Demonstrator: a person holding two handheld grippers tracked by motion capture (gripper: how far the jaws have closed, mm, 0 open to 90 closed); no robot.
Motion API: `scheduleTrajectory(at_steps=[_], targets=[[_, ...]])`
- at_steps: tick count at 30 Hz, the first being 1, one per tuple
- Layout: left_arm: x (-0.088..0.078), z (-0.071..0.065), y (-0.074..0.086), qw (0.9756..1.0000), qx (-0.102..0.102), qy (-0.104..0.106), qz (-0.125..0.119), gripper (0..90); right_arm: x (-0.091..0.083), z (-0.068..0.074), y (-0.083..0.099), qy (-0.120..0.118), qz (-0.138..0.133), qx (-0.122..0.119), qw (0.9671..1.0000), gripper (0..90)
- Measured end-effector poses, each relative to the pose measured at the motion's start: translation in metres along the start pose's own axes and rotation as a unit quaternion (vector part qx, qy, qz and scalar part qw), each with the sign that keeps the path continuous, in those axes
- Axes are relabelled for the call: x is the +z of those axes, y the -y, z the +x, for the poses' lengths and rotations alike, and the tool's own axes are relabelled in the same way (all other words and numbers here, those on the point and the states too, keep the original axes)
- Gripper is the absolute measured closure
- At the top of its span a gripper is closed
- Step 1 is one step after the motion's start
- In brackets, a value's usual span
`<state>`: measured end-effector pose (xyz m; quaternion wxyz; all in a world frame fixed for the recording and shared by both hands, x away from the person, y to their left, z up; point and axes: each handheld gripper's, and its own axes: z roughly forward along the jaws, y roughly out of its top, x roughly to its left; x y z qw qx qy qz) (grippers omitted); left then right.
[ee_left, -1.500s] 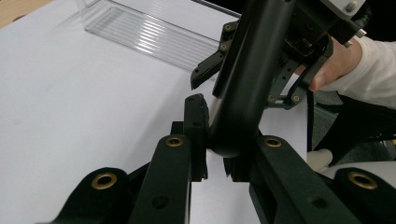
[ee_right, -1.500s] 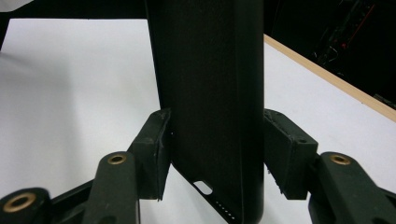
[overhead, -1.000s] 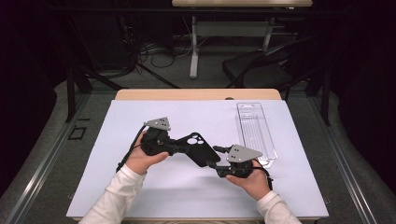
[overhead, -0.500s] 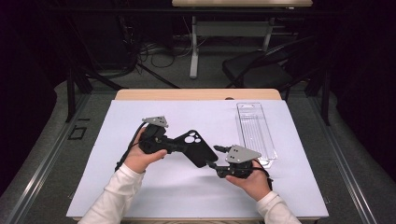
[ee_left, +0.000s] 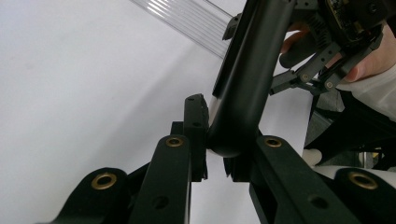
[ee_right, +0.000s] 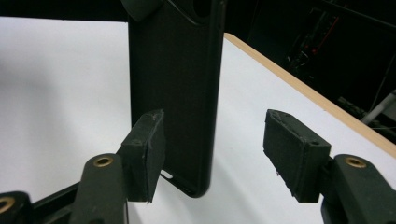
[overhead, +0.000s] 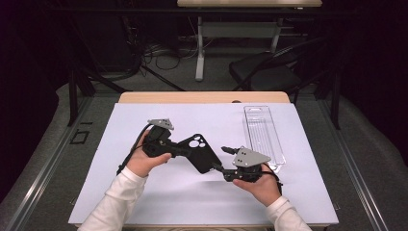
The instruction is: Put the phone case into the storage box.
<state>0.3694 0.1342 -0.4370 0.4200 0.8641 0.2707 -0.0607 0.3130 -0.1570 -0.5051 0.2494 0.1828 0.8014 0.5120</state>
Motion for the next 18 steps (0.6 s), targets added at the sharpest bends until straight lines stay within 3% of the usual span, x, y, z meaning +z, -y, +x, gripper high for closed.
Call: scheduleTrajectory(at_steps=[5, 6, 11, 15, 17, 18], targets=[[-0.004, 0.001, -0.002, 1.0, -0.003, -0.005, 0.005, 81.7, -0.001, -0.001, -0.002, -0.002, -0.002, -0.001, 1.0, 39.6], [-0.004, 0.001, -0.003, 0.9998, -0.002, -0.016, 0.01, 81.7, -0.001, -0.001, -0.002, -0.003, 0.0, 0.0, 1.0, 39.5], [-0.004, 0.003, -0.005, 0.9998, -0.004, -0.01, 0.018, 81.7, 0.0, -0.001, -0.006, -0.005, 0.03, 0.015, 0.9994, 37.7], [-0.003, 0.005, -0.008, 0.9996, -0.003, -0.008, 0.026, 81.7, 0.002, -0.001, -0.009, -0.003, 0.053, 0.008, 0.9986, 31.8], [-0.003, 0.004, -0.01, 0.9994, -0.002, -0.017, 0.031, 81.7, 0.003, -0.002, -0.01, -0.004, 0.056, 0.011, 0.9984, 29.1], [-0.003, 0.005, -0.012, 0.9994, -0.001, -0.01, 0.034, 81.7, 0.004, -0.003, -0.01, -0.004, 0.055, 0.014, 0.9984, 28.4]])
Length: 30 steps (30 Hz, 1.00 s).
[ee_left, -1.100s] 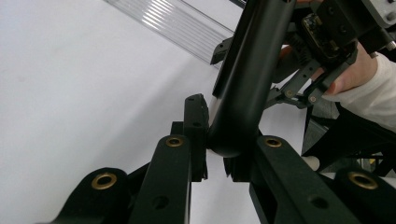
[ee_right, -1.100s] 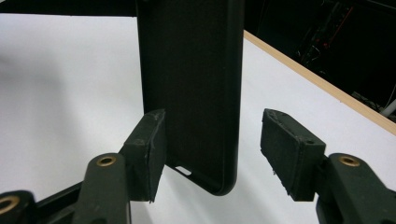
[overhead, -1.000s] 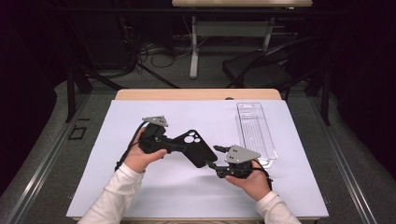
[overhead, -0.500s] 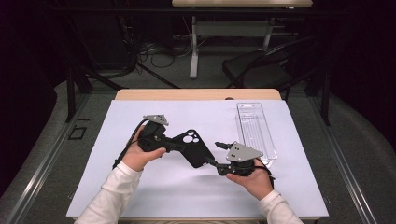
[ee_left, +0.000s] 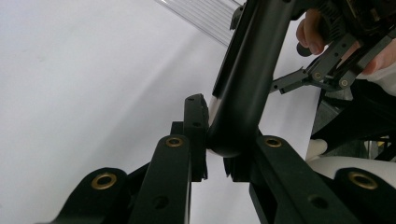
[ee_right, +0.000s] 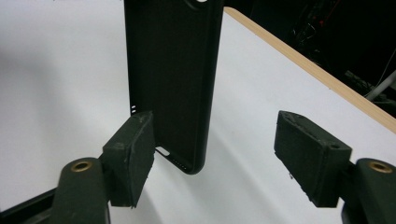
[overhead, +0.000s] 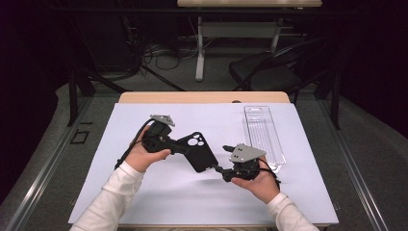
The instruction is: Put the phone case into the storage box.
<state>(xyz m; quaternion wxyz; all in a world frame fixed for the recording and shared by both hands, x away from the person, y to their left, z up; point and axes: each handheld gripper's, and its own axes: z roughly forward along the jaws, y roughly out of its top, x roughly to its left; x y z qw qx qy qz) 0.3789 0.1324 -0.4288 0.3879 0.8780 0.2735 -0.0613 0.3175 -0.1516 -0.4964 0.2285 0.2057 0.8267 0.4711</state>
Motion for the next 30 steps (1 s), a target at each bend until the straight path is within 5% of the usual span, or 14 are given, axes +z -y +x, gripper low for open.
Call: scheduleTrajectory(at_steps=[2, 14, 30], targets=[[0.0, -0.001, -0.002, 0.9999, 0.002, -0.014, 0.007, 81.7, 0.0, -0.002, -0.001, 0.004, -0.001, 0.006, 1.0, 25.3], [0.001, -0.002, -0.014, 0.9997, 0.009, -0.007, 0.024, 81.7, 0.002, -0.009, -0.011, 0.012, 0.013, 0.035, 0.9992, 13.9], [0.007, -0.003, -0.026, 0.998, 0.02, -0.013, 0.058, 81.7, 0.0, -0.014, -0.03, 0.006, 0.044, 0.017, 0.9989, 16.1]])
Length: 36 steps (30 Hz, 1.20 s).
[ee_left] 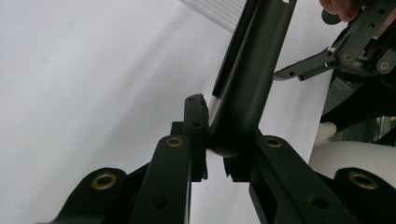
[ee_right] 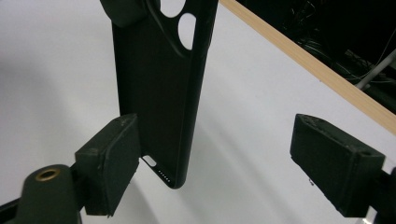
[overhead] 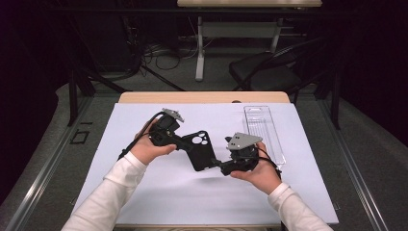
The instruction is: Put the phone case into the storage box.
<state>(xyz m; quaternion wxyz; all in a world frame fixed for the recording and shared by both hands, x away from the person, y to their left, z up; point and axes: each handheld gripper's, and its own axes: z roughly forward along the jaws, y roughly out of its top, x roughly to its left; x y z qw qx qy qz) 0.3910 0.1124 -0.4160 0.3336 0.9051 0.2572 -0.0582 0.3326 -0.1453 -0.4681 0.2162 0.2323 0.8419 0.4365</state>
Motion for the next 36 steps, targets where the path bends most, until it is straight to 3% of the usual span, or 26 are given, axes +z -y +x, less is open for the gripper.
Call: scheduleTrajectory(at_steps=[7, 14, 18, 21, 28, 36], targets=[[0.004, -0.001, -0.004, 0.9999, 0.003, -0.001, 0.012, 81.7, -0.001, -0.004, -0.006, 0.009, 0.007, -0.007, 0.9999, 19.3], [0.007, -0.003, -0.008, 0.9997, 0.007, 0.0, 0.022, 81.7, -0.004, -0.009, -0.014, 0.003, 0.009, -0.01, 0.9999, 31.6], [0.008, -0.004, -0.01, 0.9997, 0.008, 0.001, 0.024, 81.7, -0.005, -0.01, -0.02, 0.005, 0.011, -0.027, 0.9996, 39.0], [0.009, -0.005, -0.011, 0.9996, 0.008, 0.001, 0.027, 81.7, -0.006, -0.01, -0.023, 0.006, 0.023, -0.028, 0.9993, 40.6], [0.011, -0.003, -0.011, 0.9995, 0.005, 0.002, 0.031, 81.7, -0.006, -0.009, -0.031, 0.004, 0.012, -0.048, 0.9988, 46.7], [0.016, -0.003, -0.013, 0.9993, 0.005, 0.003, 0.038, 81.7, -0.005, -0.008, -0.037, -0.001, 0.02, -0.036, 0.9991, 48.3]])
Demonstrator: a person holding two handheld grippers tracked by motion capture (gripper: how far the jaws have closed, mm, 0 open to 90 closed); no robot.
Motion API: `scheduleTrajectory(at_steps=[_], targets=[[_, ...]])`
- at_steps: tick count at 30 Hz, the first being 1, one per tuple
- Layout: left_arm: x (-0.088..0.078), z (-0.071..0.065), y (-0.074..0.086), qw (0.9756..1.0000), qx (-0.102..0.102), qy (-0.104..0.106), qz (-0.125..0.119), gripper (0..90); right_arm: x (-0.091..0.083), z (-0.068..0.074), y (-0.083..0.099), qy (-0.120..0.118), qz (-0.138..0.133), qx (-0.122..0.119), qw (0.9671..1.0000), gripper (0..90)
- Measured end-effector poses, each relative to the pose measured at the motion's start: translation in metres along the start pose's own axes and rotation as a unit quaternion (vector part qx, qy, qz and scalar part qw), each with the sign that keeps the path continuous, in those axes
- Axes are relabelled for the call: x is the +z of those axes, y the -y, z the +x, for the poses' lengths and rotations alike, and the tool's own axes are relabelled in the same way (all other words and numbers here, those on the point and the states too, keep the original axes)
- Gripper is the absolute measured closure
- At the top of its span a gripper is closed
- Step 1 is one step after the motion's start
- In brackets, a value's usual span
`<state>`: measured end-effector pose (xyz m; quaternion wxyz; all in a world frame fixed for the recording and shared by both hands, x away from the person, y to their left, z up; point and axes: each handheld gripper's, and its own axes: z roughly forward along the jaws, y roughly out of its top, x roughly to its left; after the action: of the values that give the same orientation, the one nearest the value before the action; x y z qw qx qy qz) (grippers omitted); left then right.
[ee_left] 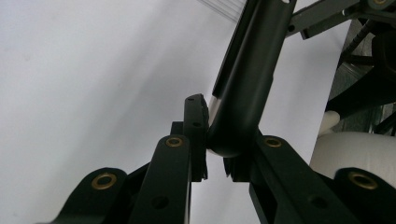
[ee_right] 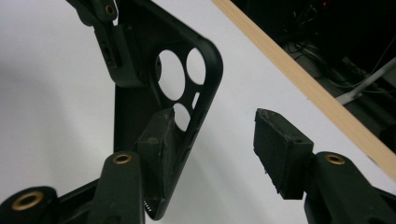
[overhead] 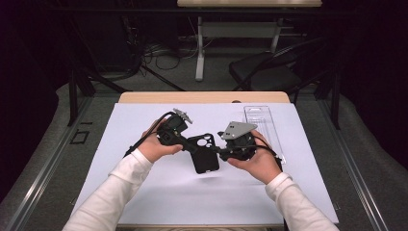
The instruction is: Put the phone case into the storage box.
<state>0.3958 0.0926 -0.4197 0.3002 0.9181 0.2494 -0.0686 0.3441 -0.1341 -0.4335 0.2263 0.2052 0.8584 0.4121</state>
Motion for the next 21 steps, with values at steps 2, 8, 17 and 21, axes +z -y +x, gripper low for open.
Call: scheduleTrajectory(at_steps=[2, 8, 17, 21], targets=[[0.001, 0.0, -0.001, 1.0, 0.002, 0.001, 0.004, 81.7, 0.0, 0.0, -0.001, 0.002, 0.001, -0.005, 1.0, 50.0], [0.005, -0.001, -0.006, 0.9999, 0.002, 0.001, 0.01, 81.7, 0.0, 0.0, -0.003, 0.0, 0.002, -0.008, 1.0, 55.8], [0.01, -0.001, -0.009, 0.9998, 0.0, 0.003, 0.019, 81.8, -0.002, 0.0, -0.006, 0.005, 0.004, -0.014, 0.9999, 63.3], [0.011, 0.0, -0.009, 0.9998, 0.0, 0.005, 0.022, 81.8, -0.001, 0.001, -0.008, 0.004, 0.006, -0.017, 0.9998, 66.8]])
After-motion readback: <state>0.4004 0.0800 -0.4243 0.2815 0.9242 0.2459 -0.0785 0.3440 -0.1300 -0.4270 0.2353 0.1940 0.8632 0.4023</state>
